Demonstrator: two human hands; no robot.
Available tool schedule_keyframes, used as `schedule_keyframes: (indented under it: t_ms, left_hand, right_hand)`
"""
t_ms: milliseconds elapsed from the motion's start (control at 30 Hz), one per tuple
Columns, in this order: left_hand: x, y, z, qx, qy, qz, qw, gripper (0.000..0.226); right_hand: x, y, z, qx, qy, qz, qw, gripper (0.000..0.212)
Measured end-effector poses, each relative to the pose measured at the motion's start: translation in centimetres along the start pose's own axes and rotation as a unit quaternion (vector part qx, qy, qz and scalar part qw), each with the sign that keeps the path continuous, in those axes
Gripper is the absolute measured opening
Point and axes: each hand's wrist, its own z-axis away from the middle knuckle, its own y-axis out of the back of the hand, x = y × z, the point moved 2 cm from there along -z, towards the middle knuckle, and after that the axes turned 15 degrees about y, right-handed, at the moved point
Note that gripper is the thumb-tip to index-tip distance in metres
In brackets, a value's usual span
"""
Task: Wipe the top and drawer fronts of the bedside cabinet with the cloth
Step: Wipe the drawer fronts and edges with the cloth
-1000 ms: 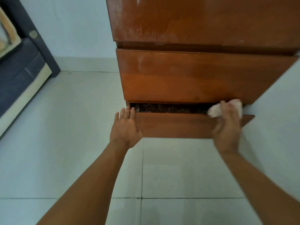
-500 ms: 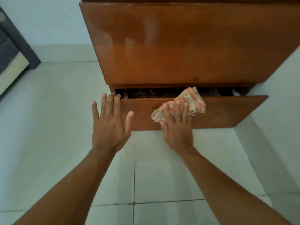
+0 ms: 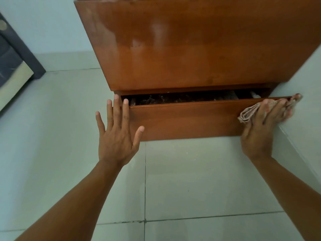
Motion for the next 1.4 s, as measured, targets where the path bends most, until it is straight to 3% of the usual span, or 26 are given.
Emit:
schedule_keyframes:
  t_ms: [133,233,333,533,600,733,833,1000,1133,1233,1300,1400]
  left_hand:
    - [0.8,-0.4,0.1,-0.002,0.029,0.023,0.999,0.084]
    - [1.1,-0.4,0.2,-0.005,0.036,0.038,0.999,0.083]
    - [0.8,-0.5,0.3,-0.005,0.027,0.048,0.998,0.081]
    - [0.0,-0.4,0.4,-0.010,0.017,0.039,0.999,0.080]
    - [0.2,-0.2,0.5,-0.013,0.021,0.044,0.999,0.080]
    - [1.1,0.2,0.7,-0.016,0.043,0.060,0.997,0.083]
    - [1.6,0.0,0.7,-0.019,0.055,0.056,0.997,0.085]
    - [2.3,-0.1,0.8,-0.014,0.076,0.063,0.995,0.085]
    - [2.5,0.3,1.0,-0.018,0.085,0.078,0.993,0.082]
    - [2.8,1.1,1.7,-0.015,0.048,0.076,0.996,0.075]
    - [3.1,1.6,2.5,-0.012,0.007,0.083,0.996,0.070]
    - [3.3,1.9,3.6,-0.012,-0.016,0.078,0.997,0.062]
  right_hand:
    - [-4.9,-0.3,0.1,0.038,0.000,-0.077,0.996,0.061]
    - [-13.8,-3.9,1.0,-0.007,0.129,-0.102,0.986,0.071]
    - [-21.6,-8.2,1.6,-0.073,0.273,-0.065,0.957,0.067]
    - [-20.2,-11.0,2.0,-0.093,0.296,0.039,0.950,0.076]
    - [-17.0,-10.1,2.5,-0.081,0.277,0.040,0.957,0.079]
    - [-8.3,-7.6,3.3,-0.078,0.136,0.080,0.984,0.094]
    - [-3.9,-5.0,3.2,-0.093,0.099,0.104,0.985,0.095]
    - [1.6,-0.8,1.9,-0.042,-0.059,0.053,0.996,0.096]
    - [0.5,0.6,1.4,-0.008,-0.088,0.006,0.996,0.095]
    - [-1.8,1.6,0.6,0.057,-0.124,-0.034,0.990,0.090]
    - [-3.6,2.2,0.3,0.091,-0.133,-0.056,0.985,0.079]
    - [-6.9,2.7,0.3,0.077,-0.131,-0.088,0.985,0.060]
